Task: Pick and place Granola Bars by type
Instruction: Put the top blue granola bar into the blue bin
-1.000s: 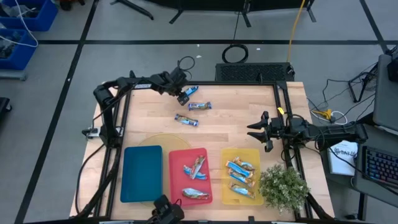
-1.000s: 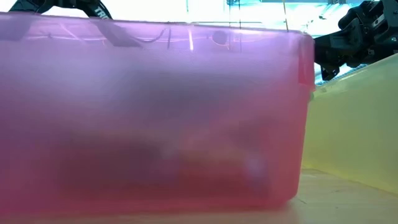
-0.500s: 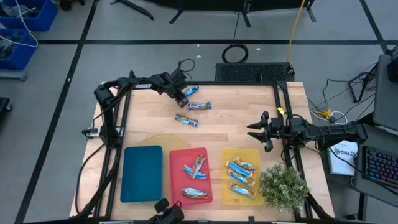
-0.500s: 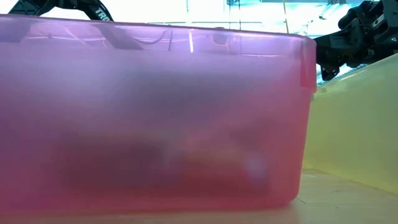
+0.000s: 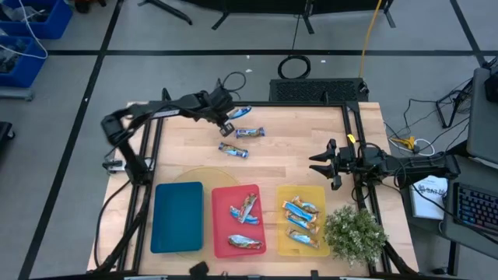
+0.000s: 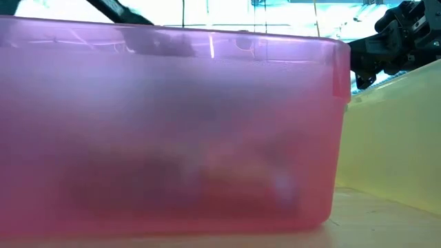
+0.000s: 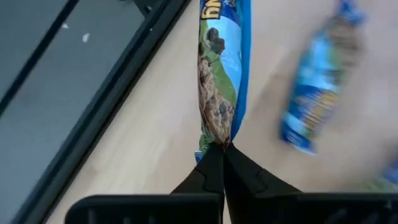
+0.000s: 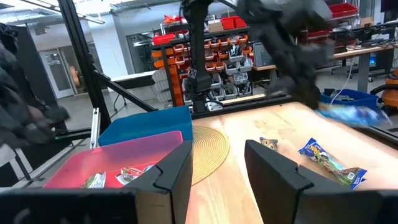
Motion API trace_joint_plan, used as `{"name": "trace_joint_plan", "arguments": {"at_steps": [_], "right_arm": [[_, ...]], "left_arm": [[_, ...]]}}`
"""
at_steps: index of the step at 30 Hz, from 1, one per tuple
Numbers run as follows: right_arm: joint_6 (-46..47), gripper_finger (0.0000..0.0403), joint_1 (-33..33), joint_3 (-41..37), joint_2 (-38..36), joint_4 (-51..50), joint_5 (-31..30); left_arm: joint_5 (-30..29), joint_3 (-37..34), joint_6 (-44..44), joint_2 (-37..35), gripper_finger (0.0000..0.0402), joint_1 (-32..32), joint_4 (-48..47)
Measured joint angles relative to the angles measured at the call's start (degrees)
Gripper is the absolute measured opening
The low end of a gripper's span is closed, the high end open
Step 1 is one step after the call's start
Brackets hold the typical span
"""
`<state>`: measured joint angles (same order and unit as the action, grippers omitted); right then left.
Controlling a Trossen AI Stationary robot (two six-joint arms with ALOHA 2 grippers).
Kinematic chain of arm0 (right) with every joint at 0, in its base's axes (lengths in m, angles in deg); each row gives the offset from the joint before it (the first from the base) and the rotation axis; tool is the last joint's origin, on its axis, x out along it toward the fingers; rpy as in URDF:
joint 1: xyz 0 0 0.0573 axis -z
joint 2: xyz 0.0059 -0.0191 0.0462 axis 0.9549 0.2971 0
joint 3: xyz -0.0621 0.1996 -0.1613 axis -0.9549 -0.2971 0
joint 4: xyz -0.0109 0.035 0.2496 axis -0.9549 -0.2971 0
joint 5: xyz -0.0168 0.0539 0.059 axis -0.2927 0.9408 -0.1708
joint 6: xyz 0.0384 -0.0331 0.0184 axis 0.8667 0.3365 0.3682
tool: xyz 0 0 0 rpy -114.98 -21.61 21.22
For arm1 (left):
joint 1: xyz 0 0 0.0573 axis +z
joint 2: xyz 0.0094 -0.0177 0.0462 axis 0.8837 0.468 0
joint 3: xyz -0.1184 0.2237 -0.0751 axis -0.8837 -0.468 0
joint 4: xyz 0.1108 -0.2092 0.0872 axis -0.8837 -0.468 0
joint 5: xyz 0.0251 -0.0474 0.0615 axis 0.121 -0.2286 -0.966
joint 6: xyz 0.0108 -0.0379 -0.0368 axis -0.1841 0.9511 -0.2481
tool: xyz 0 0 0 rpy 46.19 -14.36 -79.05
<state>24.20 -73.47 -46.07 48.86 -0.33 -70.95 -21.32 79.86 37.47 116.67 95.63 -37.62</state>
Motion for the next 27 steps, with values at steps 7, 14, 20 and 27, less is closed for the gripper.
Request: {"name": "trace_joint_plan", "arguments": {"at_steps": [7,14,20,27], "right_arm": [[0.0,0.0137,0.02,0.0,0.0,0.0,0.0],[0.0,0.0137,0.01,0.0,0.0,0.01,0.0],[0.0,0.0137,0.01,0.0,0.0,0.01,0.0],[0.0,0.0137,0.01,0.0,0.0,0.02,0.0]], "left_arm": [[-8.65,0.0,9.29,-17.32,0.0001,-13.32,-21.97],[-7.89,0.0,37.35,-30.52,0.0001,-36.77,-46.21],[-8.38,-3.96,64.18,-35.23,0.0001,-61.08,-51.07],[-9.24,-14.57,81.76,-35.33,0.0,-77.09,-42.94]]}}
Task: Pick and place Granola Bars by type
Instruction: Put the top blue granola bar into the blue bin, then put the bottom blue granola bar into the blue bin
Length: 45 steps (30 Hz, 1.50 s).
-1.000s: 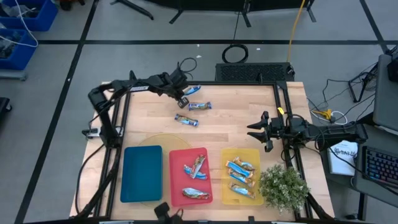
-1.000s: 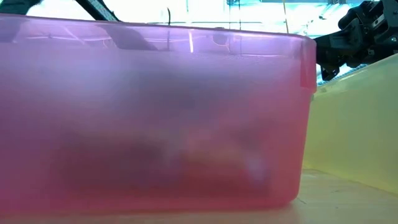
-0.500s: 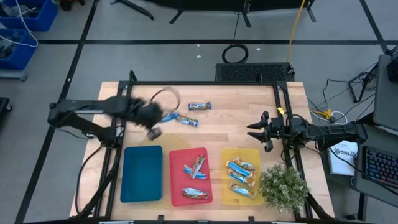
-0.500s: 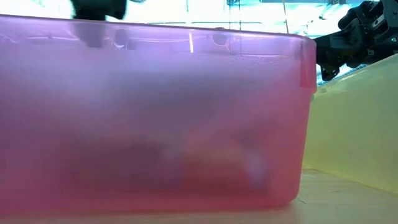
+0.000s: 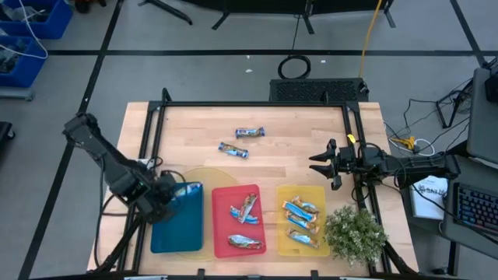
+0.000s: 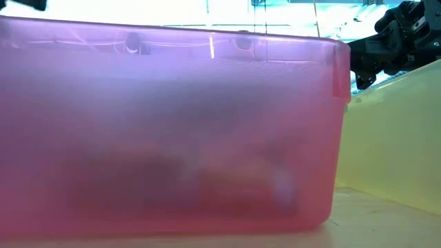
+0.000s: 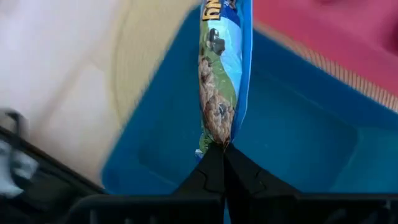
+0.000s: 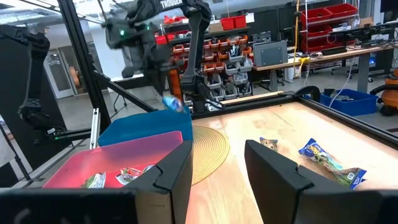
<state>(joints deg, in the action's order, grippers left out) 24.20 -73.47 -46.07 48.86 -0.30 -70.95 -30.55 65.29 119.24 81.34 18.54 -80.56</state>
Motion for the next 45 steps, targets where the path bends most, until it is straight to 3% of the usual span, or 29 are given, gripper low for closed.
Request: {"name": "trace_joint_plan", "arguments": {"at_steps": [8,14,18,25,28,33,38,41,45], "right_arm": [[0.0,0.0137,-0.01,0.0,0.0,-0.02,0.0],[0.0,0.0137,0.0,0.0,0.0,0.0,0.0],[0.0,0.0137,-0.01,0.0,0.0,-0.02,0.0],[0.0,0.0137,-0.01,0.0,0.0,0.0,0.0],[0.0,0.0137,-0.01,0.0,0.0,0.0,0.0],[0.0,0.0137,0.0,0.0,0.0,0.0,0.0],[0.0,0.0137,0.02,0.0,0.01,0.0,0.0],[0.0,0.0137,0.0,0.0,0.0,0.0,0.0],[0.0,0.0137,0.01,0.0,0.0,-0.01,0.0]], "left_arm": [[6.76,-10.34,14.35,0.04,0.0,-6.07,11.7],[8.53,-13.02,19.3,0.0,0.0003,-7.26,12.59],[5.04,-13.04,19.4,0.0,0.0029,-6.95,13.75],[6.11,-13.04,18.04,0.0,0.0094,-4.31,14.96],[-1.5,-13.04,8.74,0.0,0.0116,-3.18,15.48],[-22.58,-13.04,-14.3,-0.73,0.0134,-0.7,20.23],[-42.58,-13.06,-25.81,-5.06,0.0135,3.75,21.39],[-44.33,-15.33,-30.49,-10.1,0.0128,8.02,23.37],[-38.49,-21.77,-39.44,-18.97,0.0114,15.41,33.11]]}}
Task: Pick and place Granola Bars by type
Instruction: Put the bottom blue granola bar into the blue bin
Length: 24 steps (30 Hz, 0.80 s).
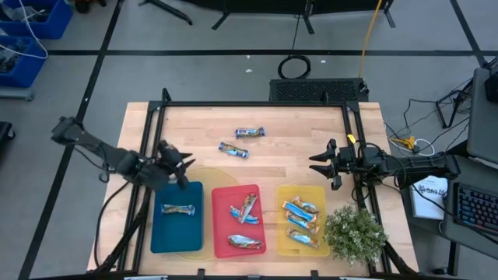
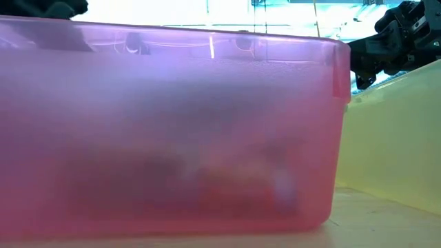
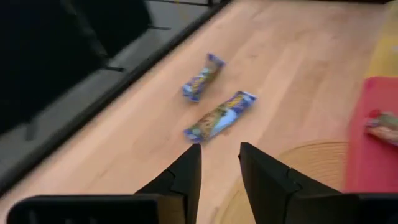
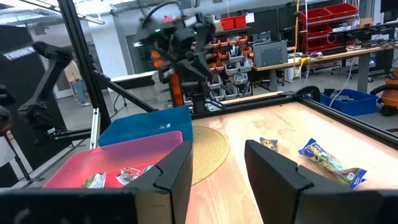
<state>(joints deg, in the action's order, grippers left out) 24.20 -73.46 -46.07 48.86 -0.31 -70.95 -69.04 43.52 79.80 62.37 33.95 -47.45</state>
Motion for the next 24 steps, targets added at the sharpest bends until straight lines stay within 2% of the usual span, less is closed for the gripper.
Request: {"name": "trace_joint_plan", "arguments": {"at_steps": [3,5,7,10,13,18,22,24], "right_arm": [[0.0,0.0137,-0.01,0.0,0.0,-0.01,0.0],[0.0,0.0137,-0.01,0.0,0.02,-0.01,0.0],[0.0,0.0137,-0.01,0.0,0.01,-0.01,0.0],[0.0,0.0137,0.01,0.0,0.0,-0.01,0.0],[0.0,0.0137,0.0,0.0,0.02,-0.01,0.0],[0.0,0.0137,-0.01,0.0,0.0,0.01,0.0],[0.0,0.0137,-0.01,0.0,0.01,-0.01,0.0],[0.0,0.0137,0.01,0.0,0.02,0.0,0.0]], "left_arm": [[9.04,-6.45,-15.53,-6.47,0.0102,6.77,17.32],[17.52,-9.85,-26.25,-9.67,0.0094,12.31,29.27],[25.11,-11.51,-32.25,-11.5,0.0089,18.53,36.39],[32.51,-11.11,-34.99,-11.85,0.0078,28.89,34.99],[43.59,-9.97,-36.5,-10.07,0.0062,39.95,31.43],[55.31,-9.82,-36.75,-3.81,0.0033,56.32,36.12],[66.11,-9.82,-36.33,3.52,0.001,63.75,42.93],[68.21,-9.12,-36.32,7.12,0.0005,65.81,44.09]]}}
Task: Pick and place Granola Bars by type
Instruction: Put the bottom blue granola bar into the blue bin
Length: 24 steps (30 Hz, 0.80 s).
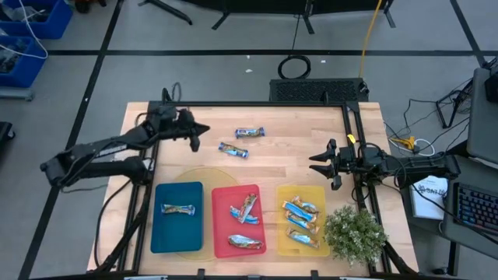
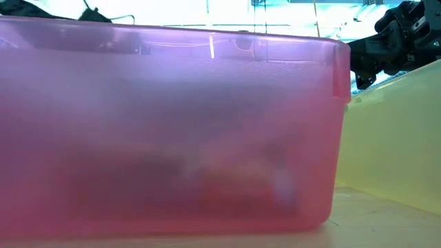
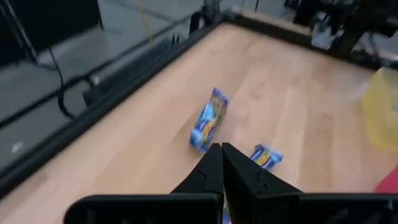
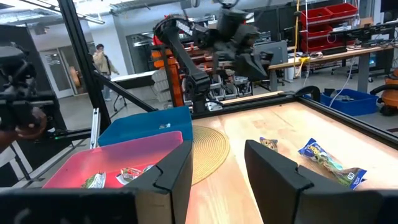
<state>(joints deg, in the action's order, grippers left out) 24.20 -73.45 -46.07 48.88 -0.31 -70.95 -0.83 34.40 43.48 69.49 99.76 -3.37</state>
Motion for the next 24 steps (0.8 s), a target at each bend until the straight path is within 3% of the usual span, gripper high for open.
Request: {"name": "trace_joint_plan", "arguments": {"at_steps": [4,12,19,24], "right_arm": [[0.0,0.0137,0.0,0.0,0.0,-0.01,0.0],[0.0,0.0137,-0.01,0.0,0.0,-0.01,0.0],[0.0,0.0137,-0.01,0.0,-0.01,-0.01,0.0],[0.0,0.0137,-0.02,0.0,0.0,-0.01,0.0]], "left_arm": [[0.5,5.37,-2.45,7.85,0.0008,1.23,-6.47],[1.57,19.67,-10.97,23.22,0.002,-2.06,-22.48],[1.85,25.28,-9.0,31.65,0.0082,-5.56,-28.39],[-3.32,26.57,-5.74,34.64,0.0146,-8.08,-29.13]]}}
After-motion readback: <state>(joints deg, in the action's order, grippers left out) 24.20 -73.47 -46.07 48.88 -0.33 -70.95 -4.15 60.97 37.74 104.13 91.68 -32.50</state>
